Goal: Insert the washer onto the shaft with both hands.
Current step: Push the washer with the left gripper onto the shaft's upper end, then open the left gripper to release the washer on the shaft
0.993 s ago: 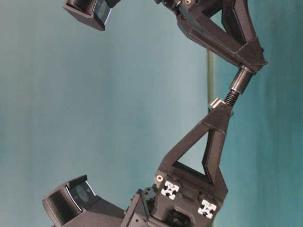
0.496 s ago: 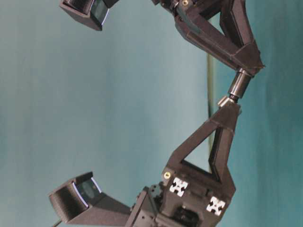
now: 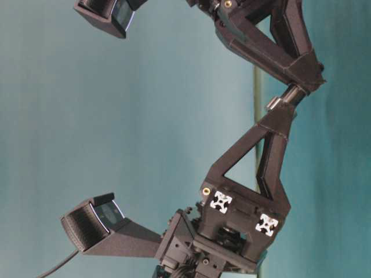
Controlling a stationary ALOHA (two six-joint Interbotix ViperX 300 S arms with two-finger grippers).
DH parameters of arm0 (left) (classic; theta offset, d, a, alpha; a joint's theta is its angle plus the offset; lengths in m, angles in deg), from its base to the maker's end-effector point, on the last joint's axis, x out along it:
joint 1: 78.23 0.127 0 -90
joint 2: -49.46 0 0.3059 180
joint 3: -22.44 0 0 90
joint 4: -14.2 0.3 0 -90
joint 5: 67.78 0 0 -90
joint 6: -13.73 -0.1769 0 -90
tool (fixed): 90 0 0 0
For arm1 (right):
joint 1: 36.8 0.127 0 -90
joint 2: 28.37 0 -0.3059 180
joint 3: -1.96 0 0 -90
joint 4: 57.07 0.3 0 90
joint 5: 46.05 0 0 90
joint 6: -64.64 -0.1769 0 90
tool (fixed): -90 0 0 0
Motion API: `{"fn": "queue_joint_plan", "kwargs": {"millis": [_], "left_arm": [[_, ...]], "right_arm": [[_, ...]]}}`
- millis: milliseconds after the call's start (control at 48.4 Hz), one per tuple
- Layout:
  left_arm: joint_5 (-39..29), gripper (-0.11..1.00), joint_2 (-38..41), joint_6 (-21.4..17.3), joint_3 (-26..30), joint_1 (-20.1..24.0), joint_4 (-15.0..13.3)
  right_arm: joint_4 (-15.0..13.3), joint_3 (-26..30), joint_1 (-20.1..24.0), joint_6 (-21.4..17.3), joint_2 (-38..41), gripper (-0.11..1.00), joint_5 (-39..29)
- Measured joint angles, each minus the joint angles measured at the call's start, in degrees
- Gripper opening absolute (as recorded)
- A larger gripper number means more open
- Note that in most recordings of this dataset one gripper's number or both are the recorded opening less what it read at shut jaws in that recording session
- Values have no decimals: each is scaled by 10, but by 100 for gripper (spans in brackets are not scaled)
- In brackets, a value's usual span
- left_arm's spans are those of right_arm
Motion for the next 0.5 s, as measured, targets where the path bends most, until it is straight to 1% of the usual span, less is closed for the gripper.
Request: {"fn": "queue_joint_plan", "kwargs": {"millis": [331, 496], "left_arm": [[-13, 36, 9, -1, 8, -2, 1], [-13, 36, 24, -1, 24, -2, 1]], "right_arm": [[-1, 0, -1, 1, 0, 0, 0], [-2, 1, -2, 0, 1, 0, 0]]}}
